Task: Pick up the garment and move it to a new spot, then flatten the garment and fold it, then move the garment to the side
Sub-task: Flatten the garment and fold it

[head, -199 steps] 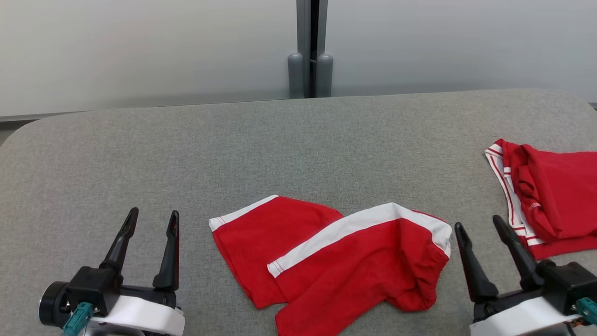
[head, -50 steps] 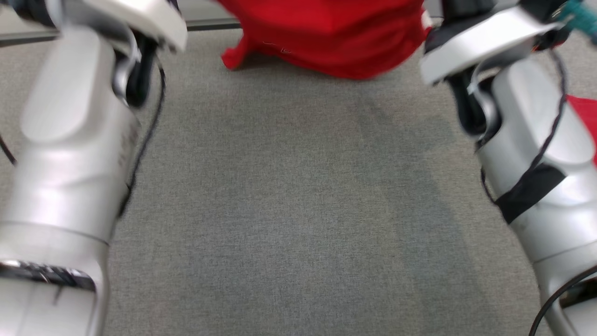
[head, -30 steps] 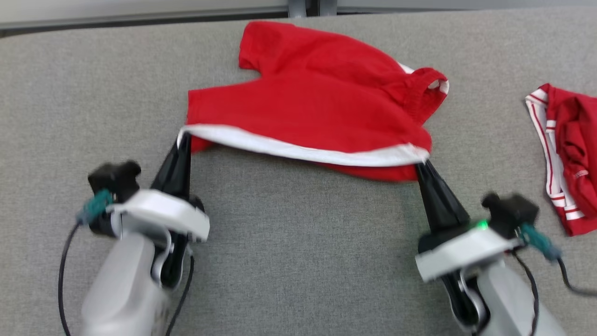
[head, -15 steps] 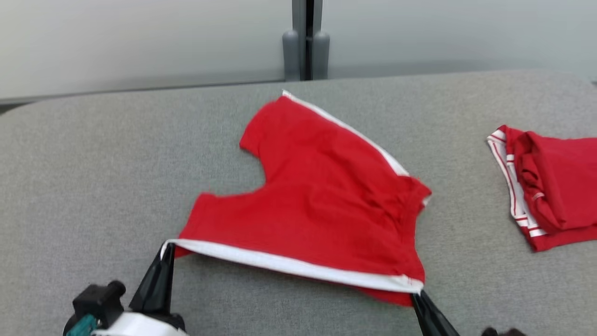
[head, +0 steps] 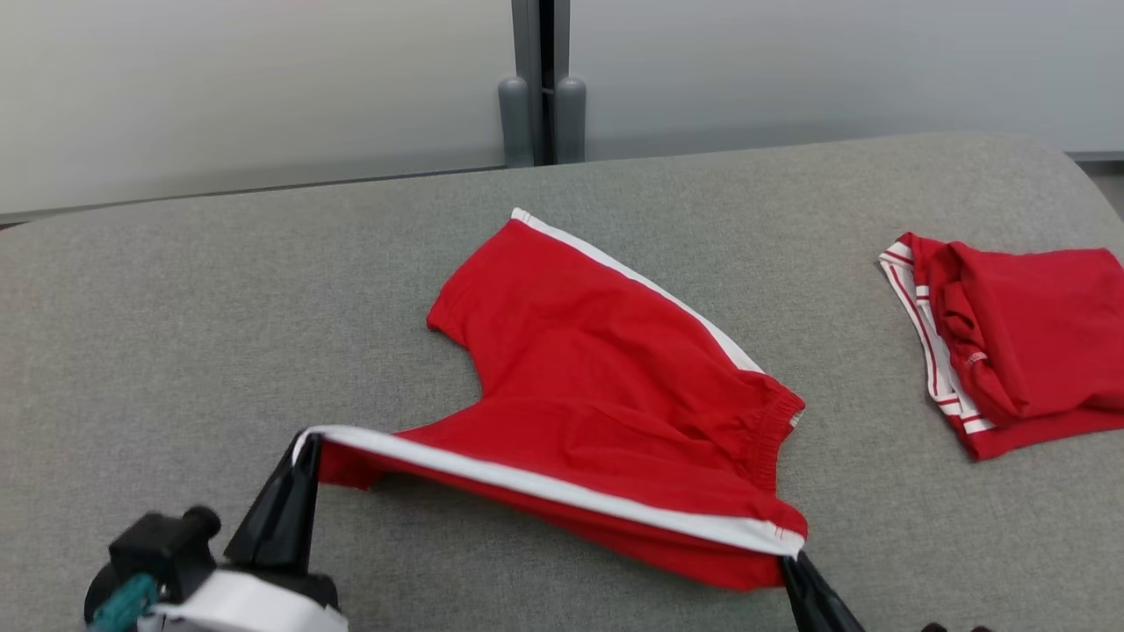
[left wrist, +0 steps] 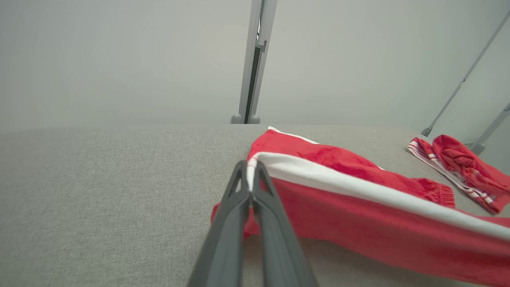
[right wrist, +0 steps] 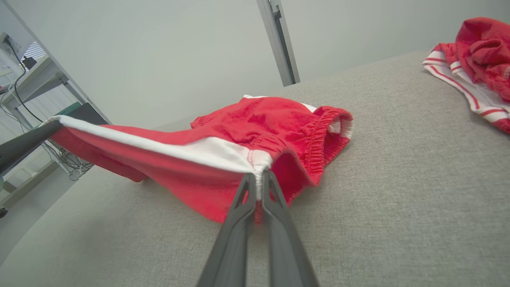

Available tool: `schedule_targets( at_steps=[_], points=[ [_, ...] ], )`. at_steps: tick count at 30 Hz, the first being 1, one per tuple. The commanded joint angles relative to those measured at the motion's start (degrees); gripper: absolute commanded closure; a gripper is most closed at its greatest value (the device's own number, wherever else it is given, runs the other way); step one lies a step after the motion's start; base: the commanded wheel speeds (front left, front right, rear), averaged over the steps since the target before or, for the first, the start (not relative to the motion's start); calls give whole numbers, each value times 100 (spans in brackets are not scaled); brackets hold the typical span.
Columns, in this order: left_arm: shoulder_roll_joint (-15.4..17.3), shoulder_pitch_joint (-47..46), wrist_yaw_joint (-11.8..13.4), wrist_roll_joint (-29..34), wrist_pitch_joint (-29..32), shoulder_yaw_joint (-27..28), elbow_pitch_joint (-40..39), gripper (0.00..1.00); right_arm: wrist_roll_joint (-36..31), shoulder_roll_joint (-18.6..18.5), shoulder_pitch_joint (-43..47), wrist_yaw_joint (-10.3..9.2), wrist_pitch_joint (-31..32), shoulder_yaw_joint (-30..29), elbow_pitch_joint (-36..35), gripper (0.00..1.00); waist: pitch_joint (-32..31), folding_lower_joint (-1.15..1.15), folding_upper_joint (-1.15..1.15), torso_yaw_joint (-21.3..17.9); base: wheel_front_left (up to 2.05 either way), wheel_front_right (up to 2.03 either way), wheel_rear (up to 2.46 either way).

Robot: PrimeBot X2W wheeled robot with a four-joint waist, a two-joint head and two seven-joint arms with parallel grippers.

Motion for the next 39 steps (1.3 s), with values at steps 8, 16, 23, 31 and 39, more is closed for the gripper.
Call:
schedule_targets(
  at_steps=[8, 16, 23, 31, 39],
  points=[
    [156, -2007, -505, 10, 300, -245, 867, 100, 254, 364, -1091, -4, 0, -297, 274, 100, 1029, 0, 0, -264, 0, 0, 0],
    [166, -4281, -802, -128, 434, -679, 2625, 100, 966, 470, -2139, -4, -177, -171, 724, 100, 1808, 0, 0, -585, 0, 0, 0],
    [88, -5603, -841, -221, 251, -1138, 3996, 100, 1398, 470, -2748, -4, -317, 75, 1002, 100, 2097, 0, 0, -942, 0, 0, 0],
    [16, -6395, -848, -686, 121, -1791, 5164, 72, 1452, 471, -3013, -4, -330, 241, 1052, 40, 2211, 0, 0, -1142, 0, 0, 0],
    [-41, -6495, -848, -907, -480, -1910, 5813, 0, 550, 469, -2910, -4, -328, 46, 878, 0, 2097, 0, 0, -993, 0, 0, 0]
  ],
)
